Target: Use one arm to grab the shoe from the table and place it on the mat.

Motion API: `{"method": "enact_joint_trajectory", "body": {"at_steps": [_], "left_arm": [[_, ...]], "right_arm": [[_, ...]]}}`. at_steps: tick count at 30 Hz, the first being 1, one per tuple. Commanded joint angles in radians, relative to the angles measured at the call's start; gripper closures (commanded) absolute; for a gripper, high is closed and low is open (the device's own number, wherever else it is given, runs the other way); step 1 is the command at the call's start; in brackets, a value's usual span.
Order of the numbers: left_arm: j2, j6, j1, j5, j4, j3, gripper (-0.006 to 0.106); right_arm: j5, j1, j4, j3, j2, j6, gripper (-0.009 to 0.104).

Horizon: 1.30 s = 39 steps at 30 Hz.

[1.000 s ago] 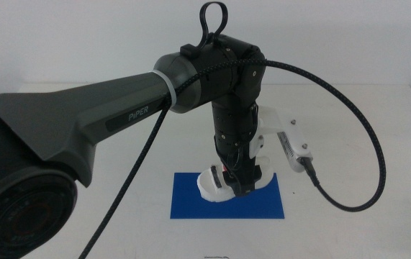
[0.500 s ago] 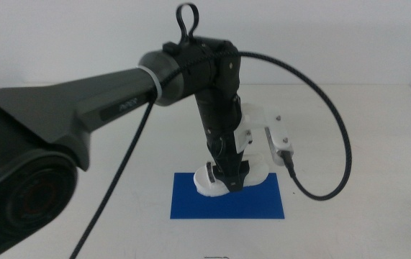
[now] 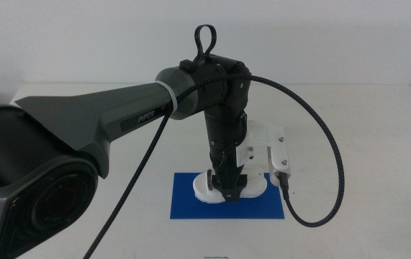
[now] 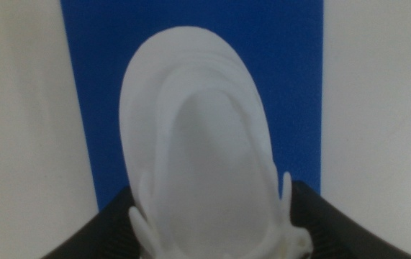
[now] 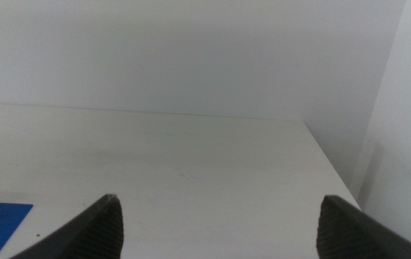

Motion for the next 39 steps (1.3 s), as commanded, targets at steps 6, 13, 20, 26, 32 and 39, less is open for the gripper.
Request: {"method": "enact_joint_trajectory", "body": {"at_steps": [6, 13, 20, 26, 32, 39], "left_arm": [[-0.059, 0.022, -0.003, 0.002, -0.014, -0.026, 0.102], [-0.041, 0.039, -0.003, 0.017, -0.018, -0.026, 0.102], [-0.041, 0.055, -0.003, 0.005, -0.029, -0.026, 0.077], [-0.041, 0.054, -0.003, 0.013, -0.028, -0.026, 0.014], [-0.044, 0.055, -0.002, 0.038, -0.028, -0.026, 0.007], [-0.091, 0.057, 0.015, 0.158, -0.030, -0.069, 0.007]], "right_arm": [[-0.076, 0.002, -0.009, -0.019, -0.019, -0.005, 0.001], [-0.076, 0.002, -0.009, -0.019, -0.019, -0.005, 0.001], [-0.076, 0.002, -0.009, -0.019, -0.019, -0.005, 0.001], [-0.076, 0.002, -0.009, -0.019, -0.019, -0.005, 0.001], [-0.076, 0.002, -0.009, -0.019, -0.019, -0.005, 0.001], [-0.076, 0.002, -0.009, -0.019, -0.019, -0.005, 0.001]]}}
